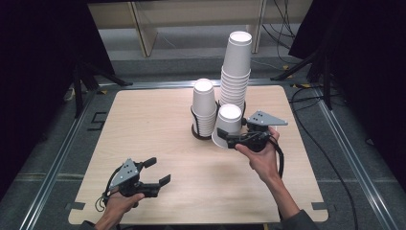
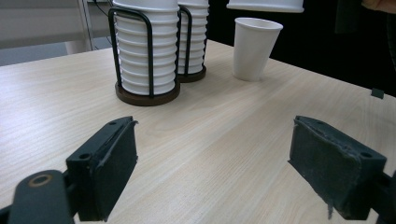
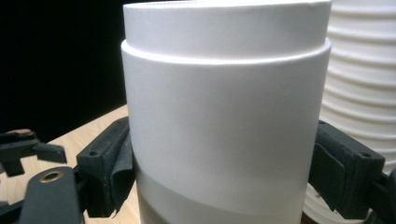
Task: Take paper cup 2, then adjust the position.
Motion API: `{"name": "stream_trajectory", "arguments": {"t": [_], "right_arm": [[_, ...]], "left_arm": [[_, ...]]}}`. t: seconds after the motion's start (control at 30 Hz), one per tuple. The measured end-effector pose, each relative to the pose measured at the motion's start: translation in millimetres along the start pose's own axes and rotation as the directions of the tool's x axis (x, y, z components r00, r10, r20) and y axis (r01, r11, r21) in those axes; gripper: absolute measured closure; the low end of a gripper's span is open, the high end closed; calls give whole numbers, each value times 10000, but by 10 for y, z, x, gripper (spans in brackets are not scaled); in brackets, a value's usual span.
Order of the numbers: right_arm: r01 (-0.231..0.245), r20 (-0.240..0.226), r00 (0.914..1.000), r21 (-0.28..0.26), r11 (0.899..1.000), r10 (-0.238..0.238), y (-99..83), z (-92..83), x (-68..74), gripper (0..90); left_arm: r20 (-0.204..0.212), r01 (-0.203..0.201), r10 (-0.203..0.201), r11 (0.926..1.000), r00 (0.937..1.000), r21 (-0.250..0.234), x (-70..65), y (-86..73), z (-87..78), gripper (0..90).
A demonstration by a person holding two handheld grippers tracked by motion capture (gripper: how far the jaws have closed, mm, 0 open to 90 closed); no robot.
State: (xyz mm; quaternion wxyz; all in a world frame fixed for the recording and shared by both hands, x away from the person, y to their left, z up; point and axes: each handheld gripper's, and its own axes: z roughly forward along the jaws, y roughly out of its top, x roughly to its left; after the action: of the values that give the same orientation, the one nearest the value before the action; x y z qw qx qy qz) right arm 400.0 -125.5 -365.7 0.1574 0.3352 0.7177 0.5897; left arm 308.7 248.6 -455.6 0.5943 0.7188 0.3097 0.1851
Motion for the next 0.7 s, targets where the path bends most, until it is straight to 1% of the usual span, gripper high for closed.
{"name": "stream_trajectory", "arguments": {"t": [0.03, 0.07, 0.1, 0.13, 0.17, 0.2, 0.23, 0.27, 0.3, 0.33, 0.4, 0.43, 0.47, 0.5, 0.53, 0.57, 0.6, 0.63, 0.7], "right_arm": [[63, -21, 10000, 67, 10000, -63, -18, 10, 9, 177], [139, -98, 9999, 59, 9999, -139, -41, 30, 15, 177], [65, -284, 9996, 81, 9999, -63, -63, 53, 33, 177], [128, -190, 9997, 221, 9997, -124, -77, 59, 47, 177], [82, -349, 9994, 181, 9998, -75, -96, 80, 62, 177], [94, -312, 9995, 276, 9996, -85, -107, 86, 78, 177], [75, -513, 9987, 203, 9998, -65, -123, 113, 90, 177], [146, -561, 9983, 324, 9994, -127, -132, 120, 103, 177], [223, -592, 9980, 316, 9993, -204, -143, 133, 113, 177], [191, -663, 9977, 371, 9991, -166, -155, 144, 130, 177], [324, -749, 9967, 345, 9989, -298, -177, 170, 150, 177], [253, -822, 9964, 456, 9986, -215, -187, 176, 169, 177], [159, -929, 9956, 486, 9987, -113, -201, 193, 190, 177], [180, -980, 9951, 508, 9985, -129, -211, 205, 205, 177], [264, -950, 9952, 476, 9985, -218, -218, 212, 214, 177], [210, -1069, 9942, 612, 9979, -144, -229, 223, 235, 177], [379, -1012, 9944, 632, 9973, -313, -233, 229, 244, 177], [398, -1111, 9933, 576, 9975, -332, -240, 245, 257, 177], [289, -1231, 9922, 723, 9970, -198, -250, 256, 293, 177]], "left_arm": [[-87, -22, 23, 9999, 10000, 171, -4, 4, -10, 145], [-61, -68, 69, 9998, 10000, 171, -3, 5, -8, 145], [-53, -97, 98, 9998, 9999, 182, -3, 5, -7, 145], [-49, -97, 98, 9998, 9999, 180, -3, 5, -7, 145], [-53, -89, 90, 9998, 9999, 175, -3, 6, -7, 145], [-56, -84, 84, 9998, 9999, 165, -2, 6, -7, 145], [-73, -51, 52, 9998, 10000, 191, -3, 8, -9, 145], [-85, -23, 25, 9998, 10000, 188, -3, 8, -10, 145], [-16, -9, 9, 10000, 10000, 57, 0, 5, 0, 145], [33, -1, 1, 10000, 10000, -13, 3, 3, 6, 145], [10, 1, -1, 10000, 10000, 21, 1, 4, 4, 145], [-92, -14, 16, 9998, 10000, 191, -4, 10, -9, 145], [-89, -24, 26, 9998, 10000, 185, -3, 10, -9, 145], [-95, -13, 15, 9998, 10000, 189, -4, 10, -9, 145], [26, -11, 11, 10000, 10000, -24, 2, 5, 6, 145], [10, -20, 20, 10000, 10000, -1, 2, 5, 4, 145], [-7, -23, 23, 10000, 10000, 27, 1, 6, -1, 145], [-23, -3, 3, 10000, 10000, 37, -1, 5, -4, 145], [-6, -95, 95, 9999, 10000, 64, 13, 2, -12, 145]]}}
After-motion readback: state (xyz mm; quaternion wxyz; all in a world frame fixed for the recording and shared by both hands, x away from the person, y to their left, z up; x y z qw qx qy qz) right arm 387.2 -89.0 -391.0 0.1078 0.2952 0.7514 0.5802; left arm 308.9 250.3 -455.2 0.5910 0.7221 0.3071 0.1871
